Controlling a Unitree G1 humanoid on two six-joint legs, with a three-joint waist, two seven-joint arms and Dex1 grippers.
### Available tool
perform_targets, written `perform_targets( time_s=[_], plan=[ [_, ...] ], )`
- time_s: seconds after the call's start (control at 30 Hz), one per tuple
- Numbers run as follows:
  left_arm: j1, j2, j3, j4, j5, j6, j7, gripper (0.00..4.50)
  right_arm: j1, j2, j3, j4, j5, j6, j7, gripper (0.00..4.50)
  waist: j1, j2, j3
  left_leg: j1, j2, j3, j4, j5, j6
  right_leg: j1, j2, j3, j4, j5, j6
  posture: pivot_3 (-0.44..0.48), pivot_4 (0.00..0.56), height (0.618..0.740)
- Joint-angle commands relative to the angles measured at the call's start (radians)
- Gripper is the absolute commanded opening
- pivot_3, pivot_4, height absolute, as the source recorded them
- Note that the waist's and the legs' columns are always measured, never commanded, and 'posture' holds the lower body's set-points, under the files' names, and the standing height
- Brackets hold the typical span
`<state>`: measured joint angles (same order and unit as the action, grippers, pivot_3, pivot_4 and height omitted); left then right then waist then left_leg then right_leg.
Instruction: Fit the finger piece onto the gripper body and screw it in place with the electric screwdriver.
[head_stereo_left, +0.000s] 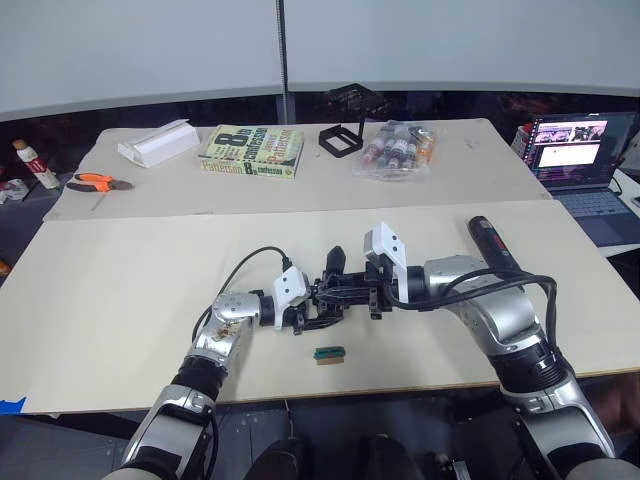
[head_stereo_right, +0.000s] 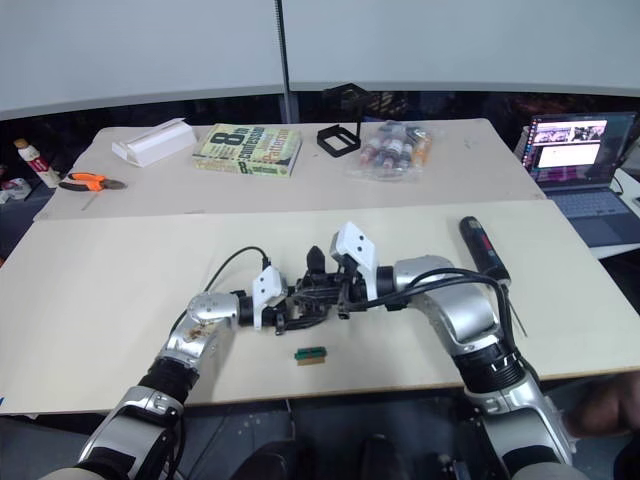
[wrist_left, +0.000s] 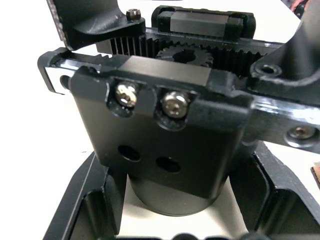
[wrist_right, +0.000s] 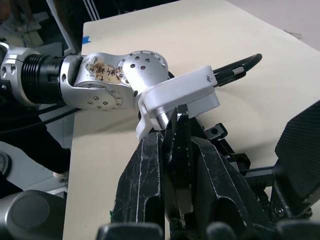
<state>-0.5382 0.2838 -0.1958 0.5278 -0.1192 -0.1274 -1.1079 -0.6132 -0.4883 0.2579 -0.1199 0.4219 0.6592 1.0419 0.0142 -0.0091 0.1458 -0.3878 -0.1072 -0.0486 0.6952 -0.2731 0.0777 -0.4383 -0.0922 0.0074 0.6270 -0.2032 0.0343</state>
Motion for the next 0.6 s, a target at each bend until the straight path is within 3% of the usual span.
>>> perform_targets(
  time_s=[0.03, 0.17, 0.6],
  plan=[
    [0.009, -0.006, -0.019, -0.014, 0.001, -0.001, -0.015, 2.34, 0.036, -0.021, 0.034, 0.124, -0.067, 0.008, -0.021, 0.35, 0.0, 0.0, -0.001, 0.0, 0.0, 0.0, 0.0, 0.0, 0.0, 0.0, 0.0, 0.0, 0.0, 0.0, 0.0, 0.0, 0.15, 0.74],
    [0.013, -0.005, -0.019, -0.021, -0.001, 0.002, -0.014, 2.34, 0.043, -0.038, 0.062, 0.164, -0.11, -0.064, -0.005, 0.35, -0.002, -0.001, -0.005, 0.002, 0.0, 0.0, -0.001, 0.0, 0.0, 0.001, 0.0, 0.0, 0.0, 0.0, 0.0, 0.0, 0.15, 0.74],
    [0.016, 0.001, -0.021, -0.027, -0.004, 0.006, -0.019, 2.34, 0.023, -0.025, 0.042, 0.106, -0.059, -0.008, -0.016, 0.35, -0.002, -0.002, -0.009, 0.003, 0.0, 0.0, -0.001, -0.001, 0.001, 0.002, 0.0, 0.0, 0.0, 0.0, 0.0, 0.0, 0.15, 0.74]
  ],
)
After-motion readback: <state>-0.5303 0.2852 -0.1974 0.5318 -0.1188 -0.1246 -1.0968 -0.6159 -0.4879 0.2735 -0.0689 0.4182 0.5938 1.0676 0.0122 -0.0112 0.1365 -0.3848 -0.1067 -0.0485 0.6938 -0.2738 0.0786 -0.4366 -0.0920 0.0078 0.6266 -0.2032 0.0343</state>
